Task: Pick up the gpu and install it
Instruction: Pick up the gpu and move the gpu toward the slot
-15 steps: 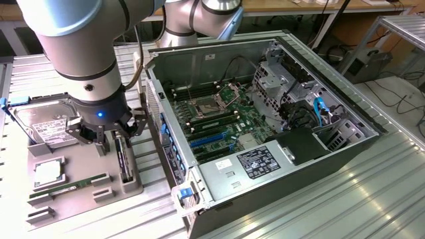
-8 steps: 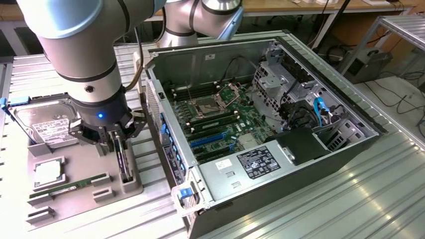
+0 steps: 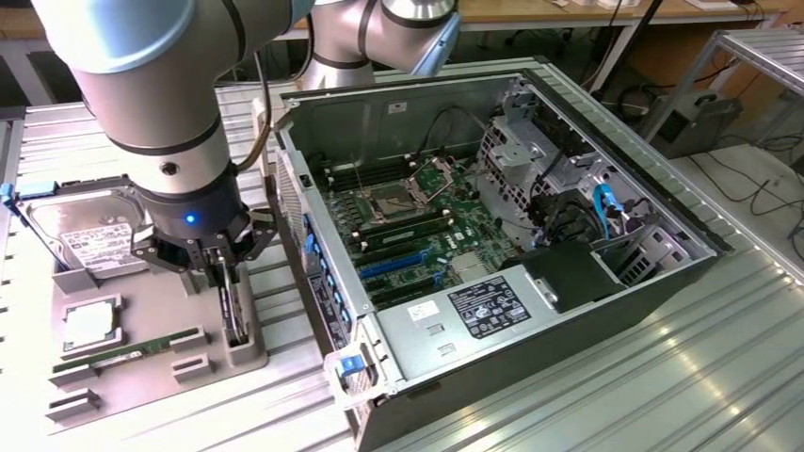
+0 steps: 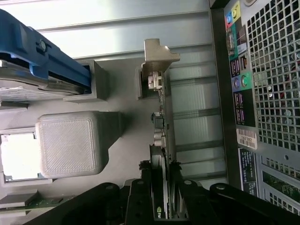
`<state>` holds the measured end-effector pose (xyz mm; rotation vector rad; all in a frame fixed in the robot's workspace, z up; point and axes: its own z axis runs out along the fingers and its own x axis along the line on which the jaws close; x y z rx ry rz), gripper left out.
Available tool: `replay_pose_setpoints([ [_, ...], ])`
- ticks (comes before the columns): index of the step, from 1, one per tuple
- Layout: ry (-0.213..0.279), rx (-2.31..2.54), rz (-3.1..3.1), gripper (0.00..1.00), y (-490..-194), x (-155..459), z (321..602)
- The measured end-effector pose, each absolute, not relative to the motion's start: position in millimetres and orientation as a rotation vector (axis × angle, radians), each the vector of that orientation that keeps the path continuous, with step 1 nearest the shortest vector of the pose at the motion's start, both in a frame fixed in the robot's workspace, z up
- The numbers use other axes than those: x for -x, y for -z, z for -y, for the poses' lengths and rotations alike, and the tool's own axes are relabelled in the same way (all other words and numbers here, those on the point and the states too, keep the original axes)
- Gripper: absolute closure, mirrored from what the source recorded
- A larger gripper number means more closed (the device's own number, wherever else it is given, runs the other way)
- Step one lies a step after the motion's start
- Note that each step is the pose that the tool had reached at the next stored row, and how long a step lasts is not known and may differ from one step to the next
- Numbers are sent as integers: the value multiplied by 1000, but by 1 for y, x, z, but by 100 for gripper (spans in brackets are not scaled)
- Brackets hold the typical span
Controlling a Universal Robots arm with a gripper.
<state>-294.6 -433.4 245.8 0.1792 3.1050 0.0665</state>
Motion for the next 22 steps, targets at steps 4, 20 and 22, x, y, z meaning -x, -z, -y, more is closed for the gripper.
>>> replay_pose_setpoints([
  [4,-68,-120,-3109,73,-245,295,433],
  [20,-70,34,-3113,74,-245,293,434],
  [22,-70,36,-3113,74,-247,292,434],
])
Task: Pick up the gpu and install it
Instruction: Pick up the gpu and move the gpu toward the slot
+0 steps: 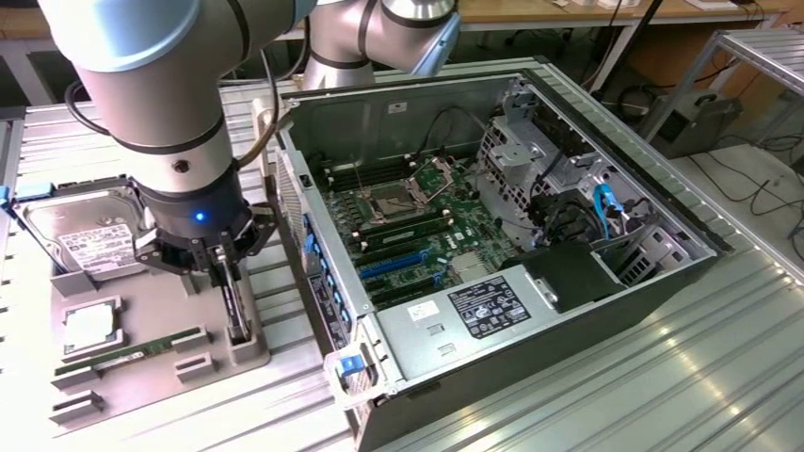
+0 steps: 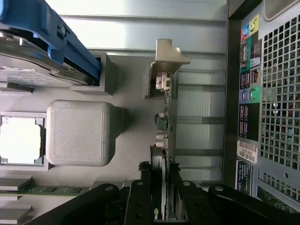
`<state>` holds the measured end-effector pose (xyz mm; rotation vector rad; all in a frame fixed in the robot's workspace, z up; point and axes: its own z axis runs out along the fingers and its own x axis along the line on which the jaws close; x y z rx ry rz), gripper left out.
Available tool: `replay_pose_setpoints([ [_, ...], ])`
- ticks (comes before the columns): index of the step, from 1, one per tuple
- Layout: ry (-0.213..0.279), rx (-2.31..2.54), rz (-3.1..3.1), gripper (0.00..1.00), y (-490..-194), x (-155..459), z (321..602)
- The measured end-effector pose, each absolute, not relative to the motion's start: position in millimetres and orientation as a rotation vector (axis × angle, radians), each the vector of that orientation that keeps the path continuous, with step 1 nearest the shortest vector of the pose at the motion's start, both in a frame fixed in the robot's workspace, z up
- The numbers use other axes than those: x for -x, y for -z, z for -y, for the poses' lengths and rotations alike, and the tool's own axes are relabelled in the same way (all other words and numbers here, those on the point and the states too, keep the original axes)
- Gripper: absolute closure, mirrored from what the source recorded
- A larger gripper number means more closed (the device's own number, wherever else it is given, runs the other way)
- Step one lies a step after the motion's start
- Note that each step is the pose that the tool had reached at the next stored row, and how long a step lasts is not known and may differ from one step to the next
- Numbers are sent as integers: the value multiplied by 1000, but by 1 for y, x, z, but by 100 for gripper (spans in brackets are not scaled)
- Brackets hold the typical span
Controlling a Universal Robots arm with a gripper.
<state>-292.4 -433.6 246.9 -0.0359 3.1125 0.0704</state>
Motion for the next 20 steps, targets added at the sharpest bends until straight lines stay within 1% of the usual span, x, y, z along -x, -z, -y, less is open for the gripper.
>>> replay_pose_setpoints([
  [7,-70,36,-3113,74,-260,292,434],
  [10,-70,36,-3113,74,-283,290,434],
  [18,-70,36,-3113,74,-321,286,434],
  [20,-70,36,-3113,74,-334,285,435],
])
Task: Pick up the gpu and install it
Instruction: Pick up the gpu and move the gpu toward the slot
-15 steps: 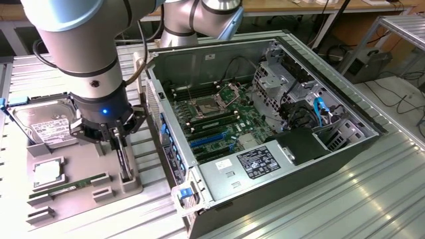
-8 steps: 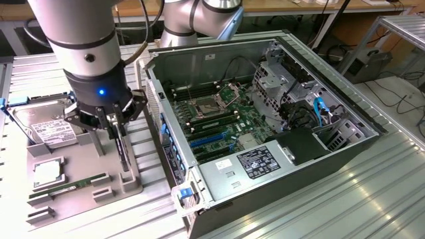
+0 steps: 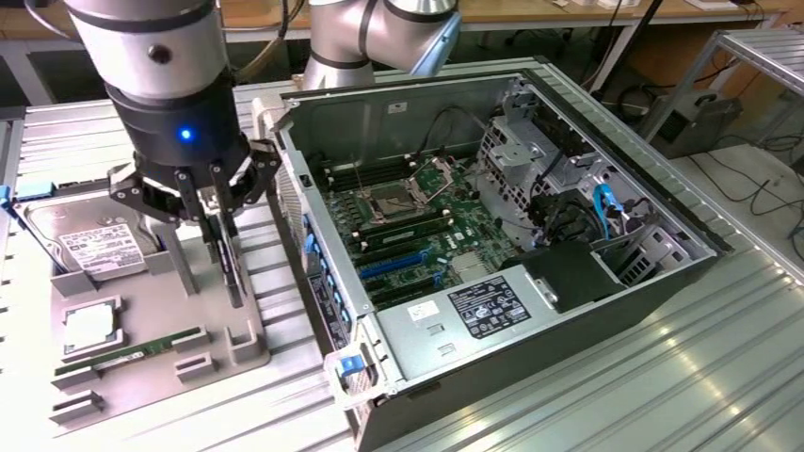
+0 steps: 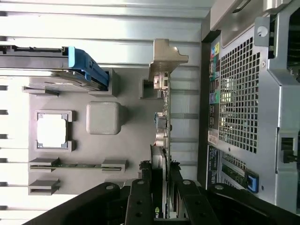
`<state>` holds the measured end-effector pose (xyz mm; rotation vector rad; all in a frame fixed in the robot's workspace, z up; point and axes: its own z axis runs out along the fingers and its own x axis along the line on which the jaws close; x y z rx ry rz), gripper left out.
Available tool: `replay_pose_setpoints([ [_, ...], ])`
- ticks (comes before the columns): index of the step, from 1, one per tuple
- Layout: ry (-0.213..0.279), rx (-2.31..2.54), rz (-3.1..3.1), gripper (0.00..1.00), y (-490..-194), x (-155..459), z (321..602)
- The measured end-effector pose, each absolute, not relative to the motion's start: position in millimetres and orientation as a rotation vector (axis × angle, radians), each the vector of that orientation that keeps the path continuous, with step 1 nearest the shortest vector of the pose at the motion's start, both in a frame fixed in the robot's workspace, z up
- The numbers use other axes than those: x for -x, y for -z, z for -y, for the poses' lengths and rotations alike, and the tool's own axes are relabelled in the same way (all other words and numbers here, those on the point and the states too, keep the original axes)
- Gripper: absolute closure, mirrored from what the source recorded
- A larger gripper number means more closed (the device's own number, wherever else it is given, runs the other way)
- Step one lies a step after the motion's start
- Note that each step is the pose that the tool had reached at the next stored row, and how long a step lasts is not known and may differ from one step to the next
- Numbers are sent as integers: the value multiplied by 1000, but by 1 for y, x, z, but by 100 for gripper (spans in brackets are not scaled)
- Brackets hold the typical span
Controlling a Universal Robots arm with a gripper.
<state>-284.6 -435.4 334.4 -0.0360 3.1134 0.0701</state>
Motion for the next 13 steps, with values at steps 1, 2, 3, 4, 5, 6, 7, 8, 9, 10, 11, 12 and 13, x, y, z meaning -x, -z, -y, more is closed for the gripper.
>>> replay_pose_setpoints([
  [1,-70,36,-3114,74,-339,284,436],
  [2,-70,36,-3114,74,-343,284,436],
  [3,-70,36,-3114,74,-349,283,436],
  [4,-70,36,-3115,74,-354,282,437],
  [5,-70,36,-3115,74,-358,282,437],
  [6,-70,36,-3115,74,-366,280,438],
  [7,-70,36,-3116,74,-370,280,439],
  [8,-70,36,-3116,74,-375,279,439],
  [9,-70,36,-3117,74,-381,277,440],
  [10,-70,36,-3118,74,-386,275,441],
  [11,-70,36,-3119,74,-390,274,442],
  [12,-70,36,-3120,74,-396,272,443],
  [13,-70,36,-3121,74,-401,270,444],
])
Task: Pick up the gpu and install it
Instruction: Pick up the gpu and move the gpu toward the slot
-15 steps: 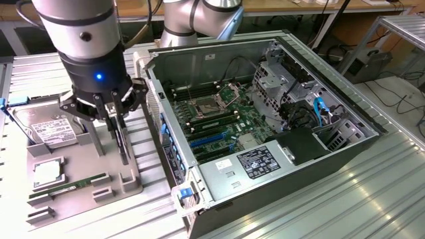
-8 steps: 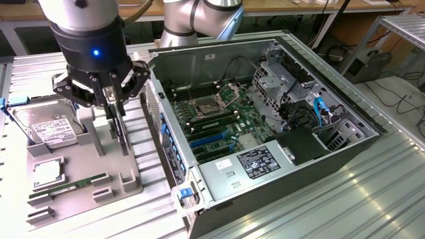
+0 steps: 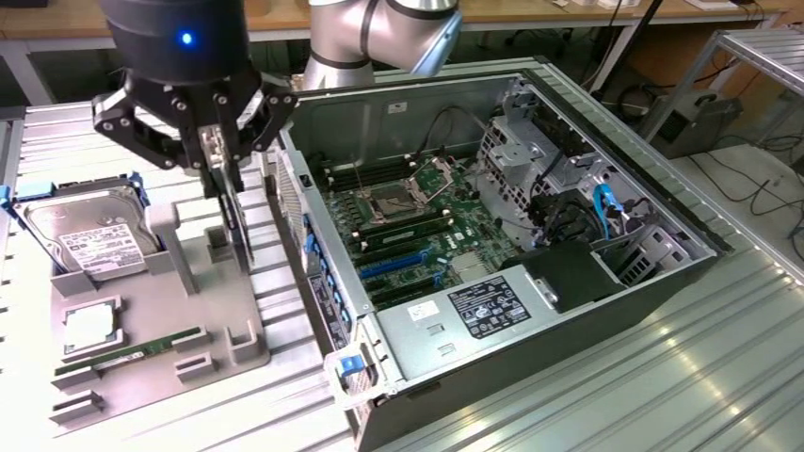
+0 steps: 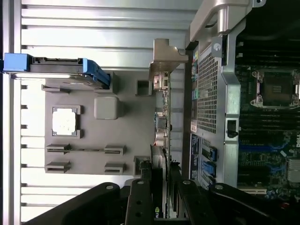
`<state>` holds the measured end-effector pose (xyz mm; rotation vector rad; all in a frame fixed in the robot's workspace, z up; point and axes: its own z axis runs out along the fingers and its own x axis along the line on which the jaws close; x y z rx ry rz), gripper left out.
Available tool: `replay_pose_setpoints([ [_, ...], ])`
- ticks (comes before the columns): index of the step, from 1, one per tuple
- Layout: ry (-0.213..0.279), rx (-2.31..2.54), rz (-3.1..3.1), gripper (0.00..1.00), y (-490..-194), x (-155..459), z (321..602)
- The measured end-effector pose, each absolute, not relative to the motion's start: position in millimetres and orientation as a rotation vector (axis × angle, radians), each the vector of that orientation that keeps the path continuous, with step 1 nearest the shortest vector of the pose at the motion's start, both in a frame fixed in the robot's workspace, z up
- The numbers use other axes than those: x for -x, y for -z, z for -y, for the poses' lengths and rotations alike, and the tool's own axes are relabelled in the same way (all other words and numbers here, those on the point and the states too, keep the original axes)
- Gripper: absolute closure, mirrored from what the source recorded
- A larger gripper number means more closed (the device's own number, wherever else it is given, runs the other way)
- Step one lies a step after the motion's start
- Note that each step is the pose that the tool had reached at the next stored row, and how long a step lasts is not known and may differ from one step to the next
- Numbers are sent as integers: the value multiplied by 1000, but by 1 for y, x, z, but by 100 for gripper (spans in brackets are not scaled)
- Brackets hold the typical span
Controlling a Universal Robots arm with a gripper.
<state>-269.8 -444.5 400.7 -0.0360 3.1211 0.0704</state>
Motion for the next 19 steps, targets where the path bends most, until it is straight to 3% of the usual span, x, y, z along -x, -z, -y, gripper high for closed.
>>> replay_pose_setpoints([
  [11,-71,35,-3146,74,-458,227,460],
  [19,-72,35,-3153,74,-462,182,461],
])
